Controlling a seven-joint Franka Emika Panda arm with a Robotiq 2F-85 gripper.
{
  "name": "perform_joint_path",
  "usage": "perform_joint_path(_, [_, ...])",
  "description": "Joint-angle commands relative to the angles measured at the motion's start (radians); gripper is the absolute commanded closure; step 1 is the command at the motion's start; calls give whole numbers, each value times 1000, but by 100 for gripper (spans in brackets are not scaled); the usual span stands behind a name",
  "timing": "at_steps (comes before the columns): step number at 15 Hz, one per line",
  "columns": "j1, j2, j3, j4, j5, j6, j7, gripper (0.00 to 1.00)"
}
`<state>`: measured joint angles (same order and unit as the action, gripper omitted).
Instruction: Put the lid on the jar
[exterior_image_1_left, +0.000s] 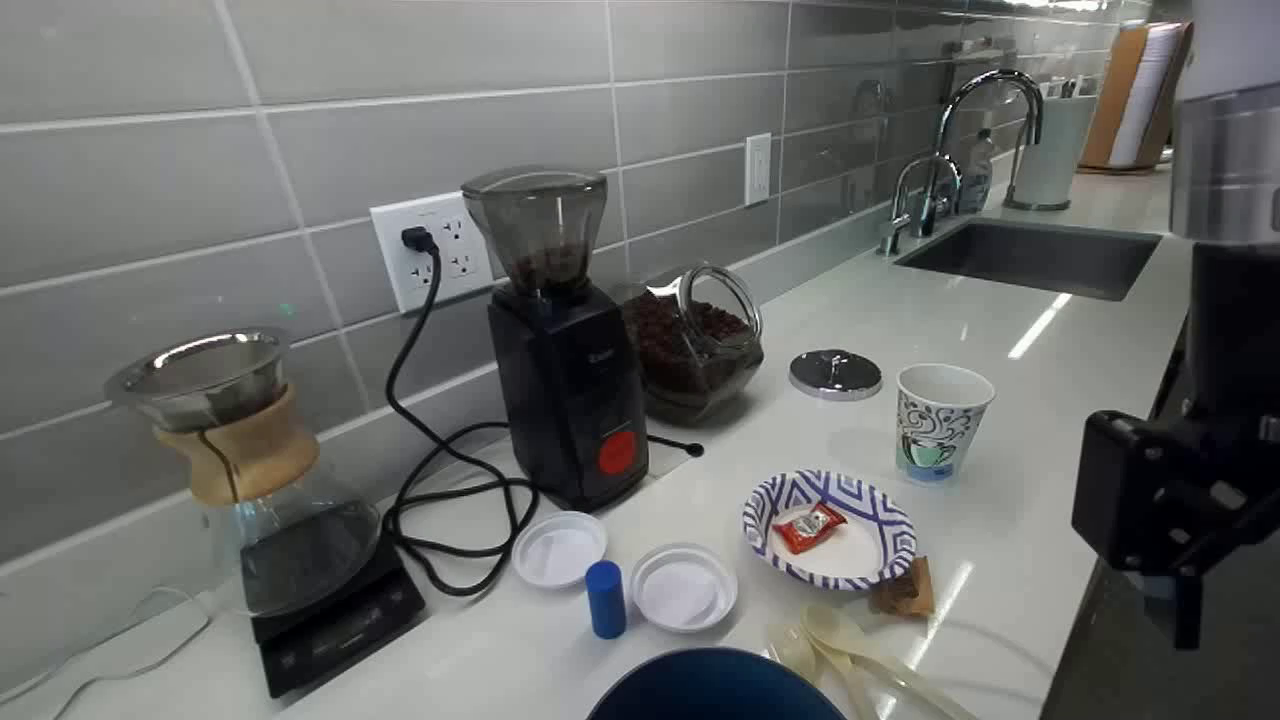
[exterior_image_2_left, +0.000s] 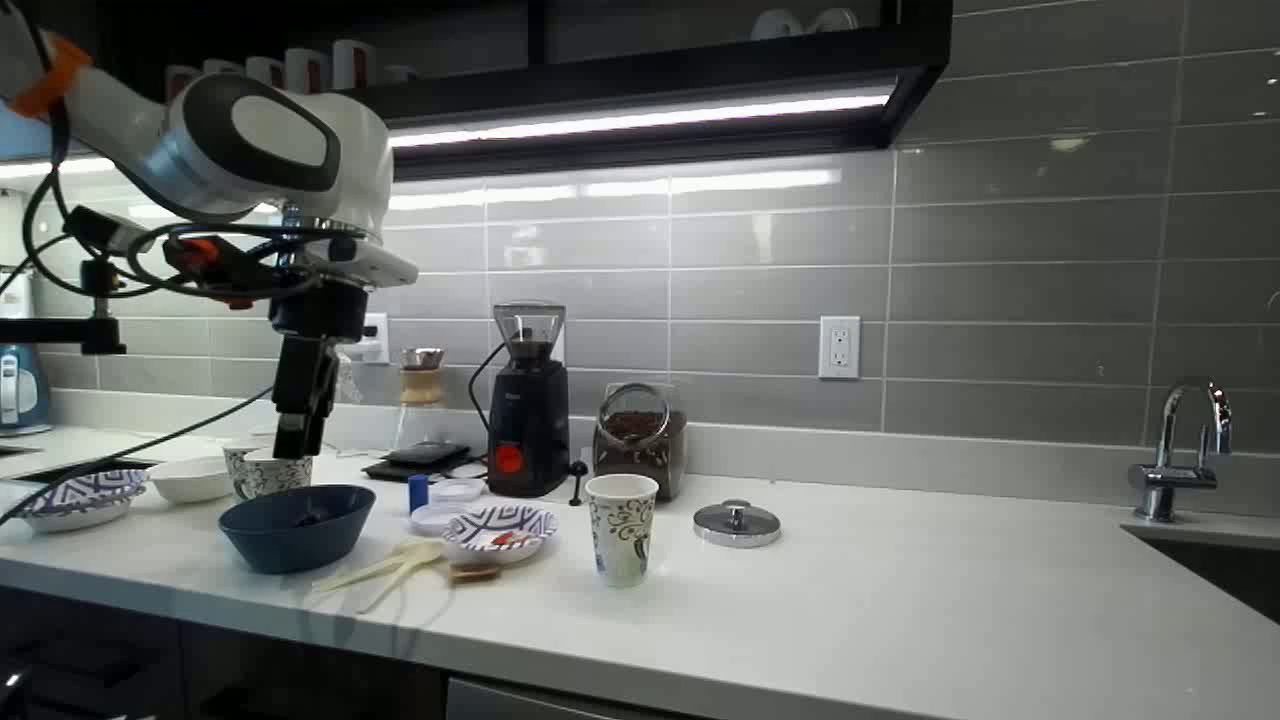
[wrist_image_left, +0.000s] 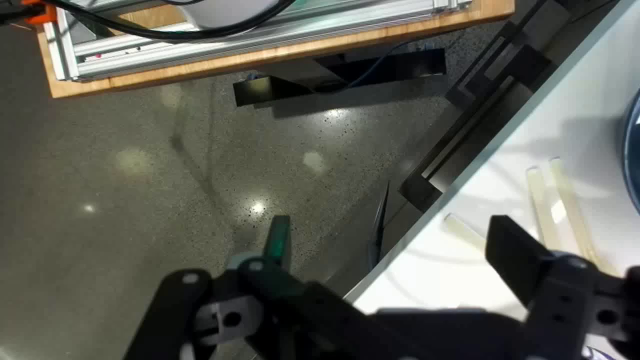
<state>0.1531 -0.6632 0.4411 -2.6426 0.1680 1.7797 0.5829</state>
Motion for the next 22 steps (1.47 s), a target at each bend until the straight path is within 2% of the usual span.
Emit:
perform_joint_path(1, [18, 5, -17, 1, -10, -1, 9, 0])
perform_joint_path(9, [18, 5, -17, 1, -10, -1, 9, 0])
perform_joint_path(13, [12, 90, -25, 56, -52, 149, -111, 0])
perform_joint_path(16, [0, 186, -44, 110, -127, 287, -225, 0])
perform_joint_path(22, [-1, 430, -145, 273, -237, 494, -461, 0])
